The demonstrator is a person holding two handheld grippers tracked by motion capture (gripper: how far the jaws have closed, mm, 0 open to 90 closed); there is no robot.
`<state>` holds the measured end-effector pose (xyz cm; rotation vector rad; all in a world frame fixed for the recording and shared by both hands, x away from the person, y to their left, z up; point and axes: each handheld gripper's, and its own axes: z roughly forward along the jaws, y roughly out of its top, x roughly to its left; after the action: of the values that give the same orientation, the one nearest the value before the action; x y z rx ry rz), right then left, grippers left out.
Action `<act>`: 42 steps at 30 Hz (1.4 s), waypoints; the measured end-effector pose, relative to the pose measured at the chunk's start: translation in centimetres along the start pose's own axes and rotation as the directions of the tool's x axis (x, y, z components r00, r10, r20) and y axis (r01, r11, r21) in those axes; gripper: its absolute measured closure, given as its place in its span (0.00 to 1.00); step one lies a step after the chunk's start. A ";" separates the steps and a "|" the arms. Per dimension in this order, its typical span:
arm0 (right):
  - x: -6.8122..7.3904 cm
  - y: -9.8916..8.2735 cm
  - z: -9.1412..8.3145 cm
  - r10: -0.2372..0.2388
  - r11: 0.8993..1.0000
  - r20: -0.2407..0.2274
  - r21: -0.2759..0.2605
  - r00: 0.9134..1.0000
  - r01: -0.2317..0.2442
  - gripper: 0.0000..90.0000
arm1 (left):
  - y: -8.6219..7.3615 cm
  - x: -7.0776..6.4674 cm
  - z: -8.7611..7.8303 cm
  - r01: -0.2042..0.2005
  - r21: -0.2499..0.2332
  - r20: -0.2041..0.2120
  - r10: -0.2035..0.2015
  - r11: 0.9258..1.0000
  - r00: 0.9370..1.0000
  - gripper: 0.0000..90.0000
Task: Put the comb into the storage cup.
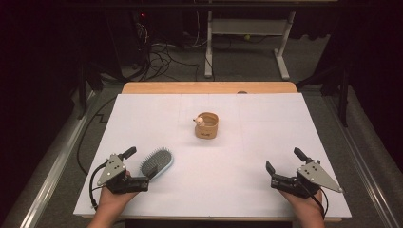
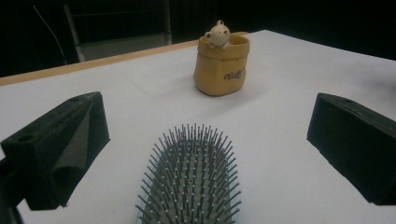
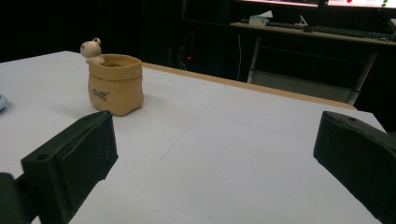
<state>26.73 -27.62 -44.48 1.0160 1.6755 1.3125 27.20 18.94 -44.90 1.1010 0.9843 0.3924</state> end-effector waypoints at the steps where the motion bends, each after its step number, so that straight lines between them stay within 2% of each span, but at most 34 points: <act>1: 0.0 0.0 0.0 -0.002 1.000 0.001 0.002 1.000 0.002 0.00 | 0.1 -0.1 -0.1 0.002 -0.005 0.005 -0.002 1.000 1.000 0.00; 9: 0.0 0.0 0.1 0.001 1.000 -0.002 0.004 1.000 -0.001 0.00 | 0.5 -0.2 -0.2 0.014 -0.009 0.008 -0.014 1.000 1.000 0.00; 15: 0.2 0.2 0.0 -0.003 1.000 -0.009 -0.001 1.000 0.003 0.00 | 1.0 -0.3 -0.6 0.019 -0.033 0.015 -0.019 0.999 1.000 0.00; 21: 0.3 0.3 0.0 -0.002 1.000 -0.015 -0.005 1.000 0.002 0.00 | 1.3 -0.3 -0.8 0.030 -0.015 0.019 -0.030 0.999 0.999 0.00; 26: 0.5 0.3 0.0 -0.007 1.000 -0.017 -0.005 1.000 0.007 0.00 | 1.3 -0.3 -0.9 0.022 -0.014 0.021 -0.021 1.000 1.000 0.00; 29: 0.4 0.4 -0.1 -0.012 1.000 -0.015 -0.007 1.000 0.012 0.00 | 1.3 -0.3 -1.0 0.027 0.006 0.024 -0.027 1.000 0.999 0.07; 31: 0.5 0.4 -0.1 -0.012 1.000 -0.014 -0.008 1.000 0.012 0.00 | 1.3 -0.3 -1.0 0.022 0.005 0.023 -0.022 1.000 0.999 0.10; 33: 0.5 0.4 -0.1 -0.012 1.000 -0.018 -0.011 1.000 0.012 0.00 | 1.3 -0.3 -1.1 0.017 0.004 0.025 -0.017 1.000 1.000 0.18; 37: 0.5 0.4 -0.1 -0.015 1.000 -0.016 -0.010 1.000 0.015 0.00 | 1.4 -0.2 -1.1 0.029 0.015 0.019 -0.029 0.999 0.999 0.19; 42: 0.4 0.4 -0.1 -0.015 1.000 -0.015 -0.010 1.000 0.014 0.00 | 1.3 -0.3 -1.2 0.022 0.015 0.022 -0.022 1.000 1.000 0.24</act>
<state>26.48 -27.22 -44.13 0.9885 1.6836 1.3210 26.33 19.96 -43.75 1.1051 0.9800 0.3550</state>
